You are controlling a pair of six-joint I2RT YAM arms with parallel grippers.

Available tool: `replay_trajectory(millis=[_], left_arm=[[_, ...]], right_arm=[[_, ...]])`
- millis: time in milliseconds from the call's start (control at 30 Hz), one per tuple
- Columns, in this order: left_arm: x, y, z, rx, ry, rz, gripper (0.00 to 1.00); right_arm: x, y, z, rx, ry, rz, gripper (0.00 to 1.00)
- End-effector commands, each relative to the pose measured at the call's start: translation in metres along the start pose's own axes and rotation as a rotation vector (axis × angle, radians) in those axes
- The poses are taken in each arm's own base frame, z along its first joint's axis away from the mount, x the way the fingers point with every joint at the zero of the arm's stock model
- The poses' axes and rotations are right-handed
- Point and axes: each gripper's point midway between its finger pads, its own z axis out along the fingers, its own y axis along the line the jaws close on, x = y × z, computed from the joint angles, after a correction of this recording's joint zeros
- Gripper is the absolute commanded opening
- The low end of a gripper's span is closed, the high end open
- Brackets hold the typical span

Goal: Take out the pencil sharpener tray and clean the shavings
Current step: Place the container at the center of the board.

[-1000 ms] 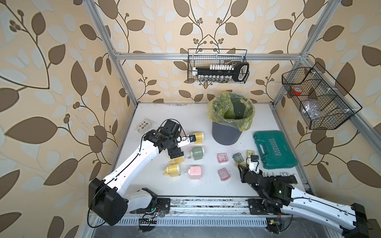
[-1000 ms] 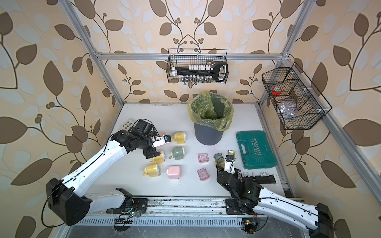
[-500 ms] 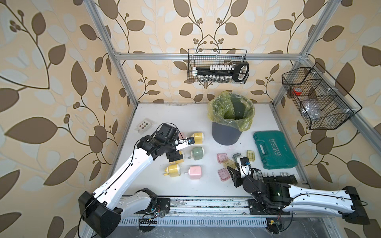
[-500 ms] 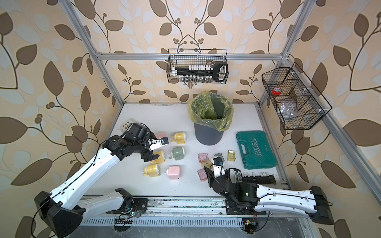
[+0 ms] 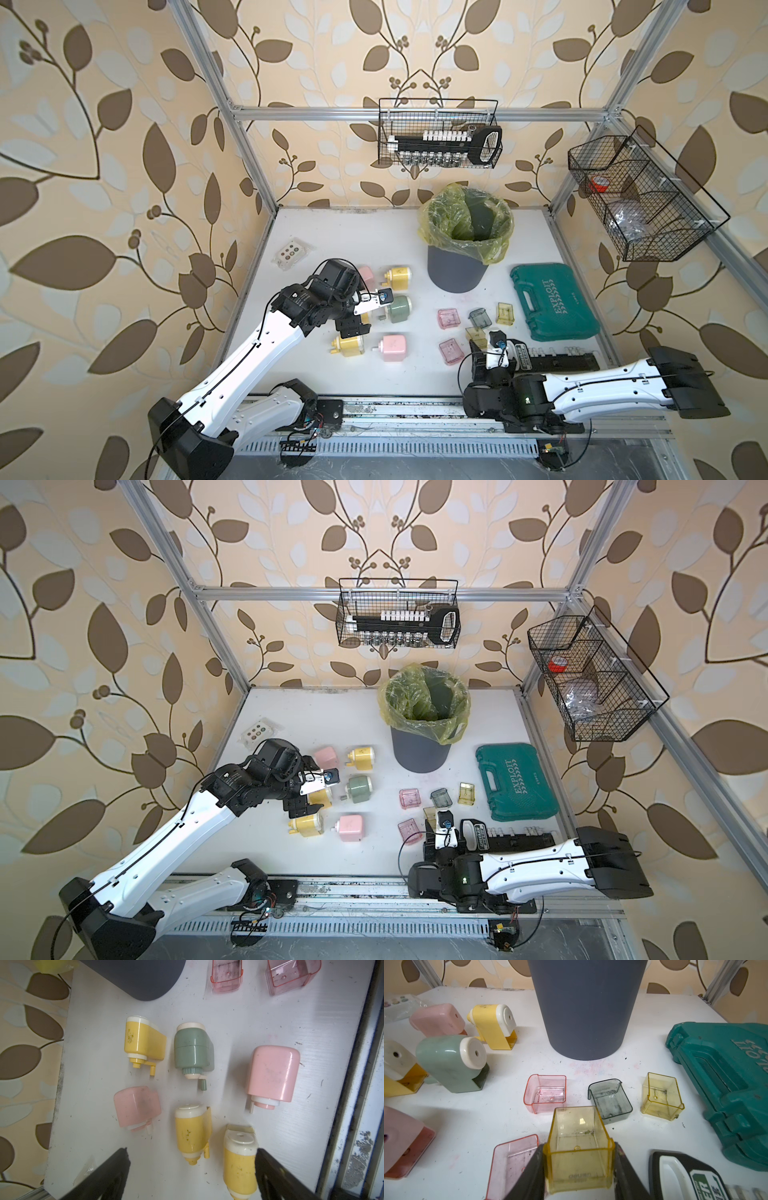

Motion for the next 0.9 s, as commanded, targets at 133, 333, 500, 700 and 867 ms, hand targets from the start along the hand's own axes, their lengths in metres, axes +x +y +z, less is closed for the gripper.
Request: replay_trajectory(millis=[133, 333, 500, 700, 867], left_arm=[[0.002, -0.012, 0.002, 0.048, 0.009, -0.005, 0.96], [0.005, -0.017, 0.005, 0.073, 0.040, -0.017, 0.99], [0.008, -0.019, 0.002, 0.070, 0.051, -0.012, 0.99], [0.013, -0.020, -0.003, 0.060, 0.067, -0.001, 0.99], [0.017, -0.026, -0.007, 0.081, 0.080, -0.004, 0.99]], right_arm=[[0.025, 0.011, 0.012, -0.180, 0.121, 0.067, 0.00], [0.037, 0.016, 0.020, -0.198, 0.232, 0.053, 0.00], [0.045, 0.025, 0.023, -0.185, 0.273, -0.020, 0.34], [0.038, 0.017, 0.023, -0.155, 0.251, -0.020, 0.62], [0.024, 0.009, 0.019, -0.140, 0.216, 0.028, 0.81]])
